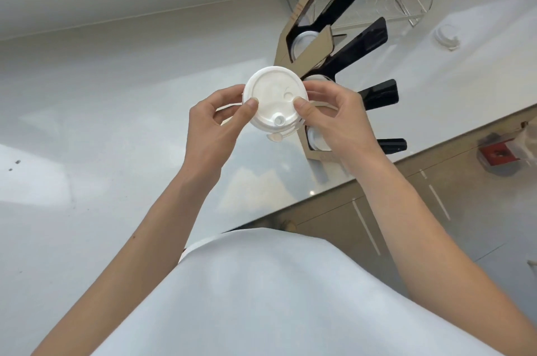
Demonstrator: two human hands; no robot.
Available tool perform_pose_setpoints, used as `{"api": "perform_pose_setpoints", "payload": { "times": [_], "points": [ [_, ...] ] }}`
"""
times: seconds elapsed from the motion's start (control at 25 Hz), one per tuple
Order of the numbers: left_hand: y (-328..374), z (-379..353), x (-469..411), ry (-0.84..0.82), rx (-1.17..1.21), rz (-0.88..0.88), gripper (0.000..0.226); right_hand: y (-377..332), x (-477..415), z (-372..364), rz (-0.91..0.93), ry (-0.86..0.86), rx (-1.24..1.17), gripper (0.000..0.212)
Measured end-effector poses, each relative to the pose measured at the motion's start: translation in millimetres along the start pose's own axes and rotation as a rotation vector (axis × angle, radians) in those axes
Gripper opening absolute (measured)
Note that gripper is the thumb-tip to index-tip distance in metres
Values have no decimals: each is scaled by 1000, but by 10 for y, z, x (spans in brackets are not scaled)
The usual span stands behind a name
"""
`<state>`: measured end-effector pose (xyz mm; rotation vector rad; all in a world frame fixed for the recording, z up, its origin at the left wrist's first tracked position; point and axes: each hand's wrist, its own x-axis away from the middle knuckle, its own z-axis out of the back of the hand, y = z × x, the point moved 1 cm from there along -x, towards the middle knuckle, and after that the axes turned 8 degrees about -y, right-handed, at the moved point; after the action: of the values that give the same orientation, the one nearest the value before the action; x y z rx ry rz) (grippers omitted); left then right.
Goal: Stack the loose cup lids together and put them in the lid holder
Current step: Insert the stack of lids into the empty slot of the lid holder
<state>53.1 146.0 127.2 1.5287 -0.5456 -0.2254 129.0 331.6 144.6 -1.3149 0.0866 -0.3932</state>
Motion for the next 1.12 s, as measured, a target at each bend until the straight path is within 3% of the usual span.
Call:
{"api": "perform_pose_setpoints", "payload": {
  "times": [0.4,0.56,0.84,1.12],
  "points": [
    [11,-1214,135,140,62,11,56,238,121,1211,56,-69,-87,29],
    [-140,-1544,210,161,88,57,49,439,138,1523,18,-103,-132,32],
    [-245,-1708,191,233,94,75,48,750,41,1666,-68,-150,-196,37],
    [-399,-1704,112,195,25,153,47,969,-47,1706,-130,-193,-248,38]
  ]
}}
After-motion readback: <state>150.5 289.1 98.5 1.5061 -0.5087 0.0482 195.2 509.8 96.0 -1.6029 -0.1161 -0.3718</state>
